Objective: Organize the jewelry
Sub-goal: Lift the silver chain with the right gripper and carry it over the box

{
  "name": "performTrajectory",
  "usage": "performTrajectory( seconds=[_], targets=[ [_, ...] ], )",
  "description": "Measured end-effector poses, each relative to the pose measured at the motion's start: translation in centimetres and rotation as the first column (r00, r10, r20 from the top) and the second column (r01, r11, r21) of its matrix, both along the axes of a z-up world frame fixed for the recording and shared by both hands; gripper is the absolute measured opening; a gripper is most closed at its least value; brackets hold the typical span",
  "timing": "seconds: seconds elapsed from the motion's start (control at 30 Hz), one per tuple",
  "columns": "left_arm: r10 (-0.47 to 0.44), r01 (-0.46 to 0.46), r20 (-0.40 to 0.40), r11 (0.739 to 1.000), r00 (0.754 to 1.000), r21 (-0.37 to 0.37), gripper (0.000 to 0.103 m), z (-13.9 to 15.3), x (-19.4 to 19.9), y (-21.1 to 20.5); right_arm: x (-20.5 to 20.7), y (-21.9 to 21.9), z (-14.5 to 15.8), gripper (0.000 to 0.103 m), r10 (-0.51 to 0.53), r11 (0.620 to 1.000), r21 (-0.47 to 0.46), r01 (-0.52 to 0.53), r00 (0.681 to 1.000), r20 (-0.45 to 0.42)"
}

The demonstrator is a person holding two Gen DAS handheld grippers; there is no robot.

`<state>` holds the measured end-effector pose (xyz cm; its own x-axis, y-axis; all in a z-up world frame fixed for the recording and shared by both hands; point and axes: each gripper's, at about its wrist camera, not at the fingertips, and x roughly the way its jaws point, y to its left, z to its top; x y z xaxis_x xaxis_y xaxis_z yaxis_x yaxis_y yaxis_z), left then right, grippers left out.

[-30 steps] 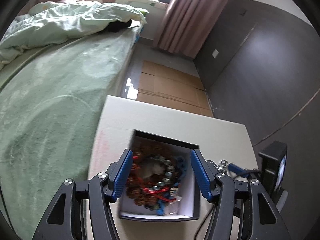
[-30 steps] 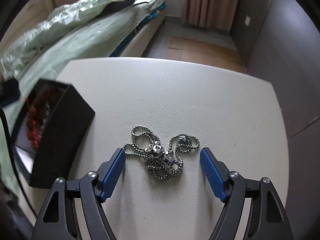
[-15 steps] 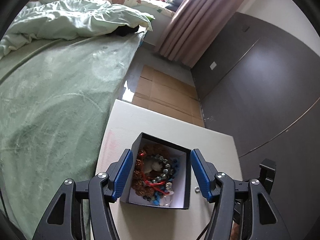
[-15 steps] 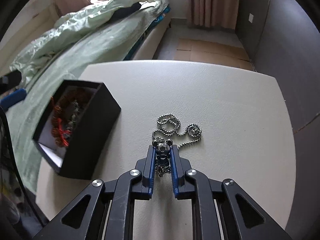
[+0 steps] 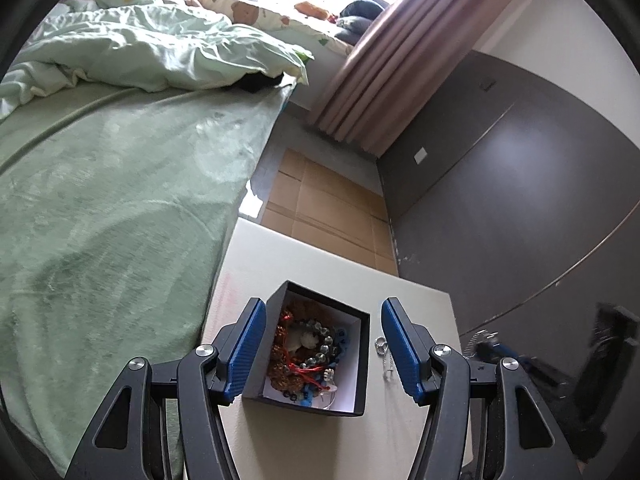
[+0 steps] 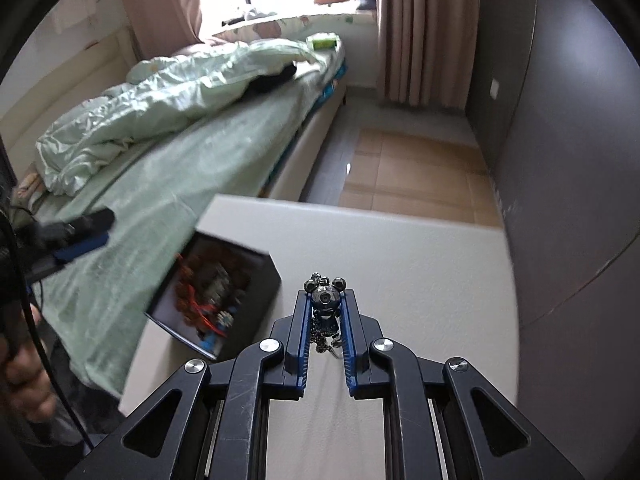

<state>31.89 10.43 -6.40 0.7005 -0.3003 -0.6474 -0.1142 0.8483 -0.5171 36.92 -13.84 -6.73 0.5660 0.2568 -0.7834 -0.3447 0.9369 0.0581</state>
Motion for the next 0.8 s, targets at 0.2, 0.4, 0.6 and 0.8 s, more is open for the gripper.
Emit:
performTrajectory(
  seconds=[0.2,0.4,0.6,0.8],
  targets=[
    [0.014,-0.014,0.001,1.0,1.0,-0.011,0.061,0.0,-0.4,0.5,-1.5,0.9,5.9,0.015,0.011,1.0,-0.019,-0.009,0.993,0.114],
    [0.041,-0.041,0.013,0.999,0.999,-0.024,0.061,0.1,-0.7,1.5,-3.0,2.6,11.7,0.015,0.037,0.999,-0.033,-0.031,0.975,0.221],
    [0.053,-0.052,0.012,0.998,0.999,-0.034,0.061,0.0,-0.9,2.0,-4.3,4.9,16.9,0.015,0.078,0.996,-0.056,-0.063,0.947,0.311],
    [0.07,-0.07,0.007,0.997,0.998,-0.034,0.061,-0.3,-0.9,2.5,-4.9,7.5,20.0,0.015,0.114,0.993,-0.064,-0.097,0.924,0.366]
  ],
)
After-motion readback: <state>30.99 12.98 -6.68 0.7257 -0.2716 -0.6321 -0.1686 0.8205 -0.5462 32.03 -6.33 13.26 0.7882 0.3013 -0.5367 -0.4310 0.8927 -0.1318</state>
